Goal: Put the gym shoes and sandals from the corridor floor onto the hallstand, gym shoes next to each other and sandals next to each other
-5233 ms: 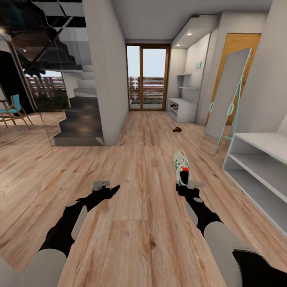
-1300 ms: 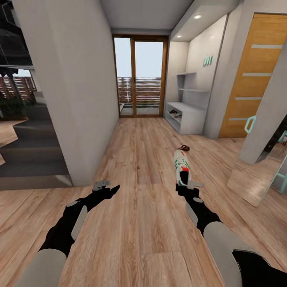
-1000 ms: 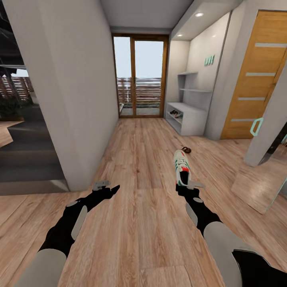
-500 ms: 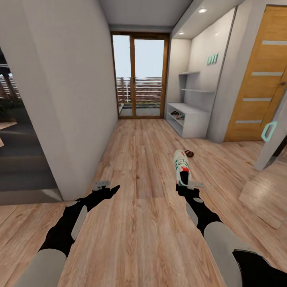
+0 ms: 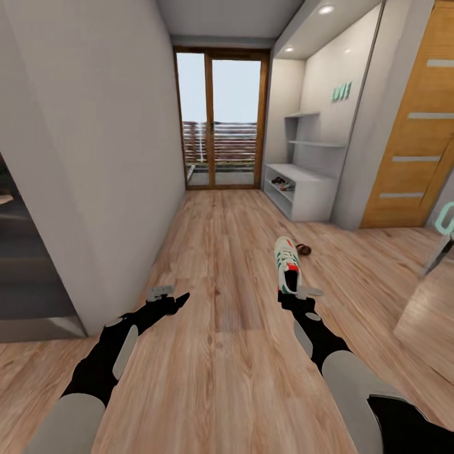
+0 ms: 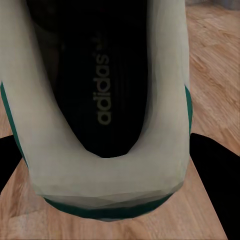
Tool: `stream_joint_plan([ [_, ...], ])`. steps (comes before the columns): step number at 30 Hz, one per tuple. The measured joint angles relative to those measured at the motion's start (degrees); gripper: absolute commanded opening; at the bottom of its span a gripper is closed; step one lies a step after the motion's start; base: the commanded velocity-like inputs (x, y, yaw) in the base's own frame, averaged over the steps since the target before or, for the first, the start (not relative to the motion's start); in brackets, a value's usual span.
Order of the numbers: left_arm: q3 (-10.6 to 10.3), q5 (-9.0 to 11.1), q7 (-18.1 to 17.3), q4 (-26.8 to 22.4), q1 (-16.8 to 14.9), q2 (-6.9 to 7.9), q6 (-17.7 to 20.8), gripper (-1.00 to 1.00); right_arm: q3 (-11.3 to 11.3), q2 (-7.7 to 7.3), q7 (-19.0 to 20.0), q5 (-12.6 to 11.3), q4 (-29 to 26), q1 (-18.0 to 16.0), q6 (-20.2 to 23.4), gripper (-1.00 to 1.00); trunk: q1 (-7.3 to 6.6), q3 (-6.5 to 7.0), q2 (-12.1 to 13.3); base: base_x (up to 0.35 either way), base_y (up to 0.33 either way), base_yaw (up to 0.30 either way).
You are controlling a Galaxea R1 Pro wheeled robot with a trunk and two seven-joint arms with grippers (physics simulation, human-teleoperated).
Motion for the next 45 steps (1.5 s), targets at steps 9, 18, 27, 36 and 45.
stream_joint_plan([
  [9,0.0,0.0,0.0,0.0,0.0,-0.02,0.0,1.00,-0.1,0.04,-0.1,-0.2,0.1,0.0,-0.2,-1.00,0.00,0.00,0.0,0.343,0.000,0.000],
  [18,0.0,0.0,0.0,0.0,0.0,0.00,0.0,1.00,-0.1,-0.13,-0.1,-0.2,0.0,0.0,0.0,-1.00,0.00,0.00,0.0,0.343,0.000,0.000],
  [27,0.0,0.0,0.0,0.0,0.0,-0.01,0.0,1.00,-0.2,-0.14,-0.2,-0.2,0.0,0.0,0.4,-1.00,0.00,0.00,0.0,0.343,0.000,0.000],
  [36,0.0,0.0,0.0,0.0,0.0,-0.03,0.0,1.00,0.0,-0.19,-0.1,-0.2,0.0,0.0,0.6,-1.00,0.00,0.00,0.0,0.343,0.000,0.000],
  [45,0.0,0.0,0.0,0.0,0.0,-0.02,0.0,1.00,0.1,-0.24,0.0,-0.2,0.0,0.0,0.5,-1.00,0.00,0.00,0.0,0.343,0.000,-0.176],
])
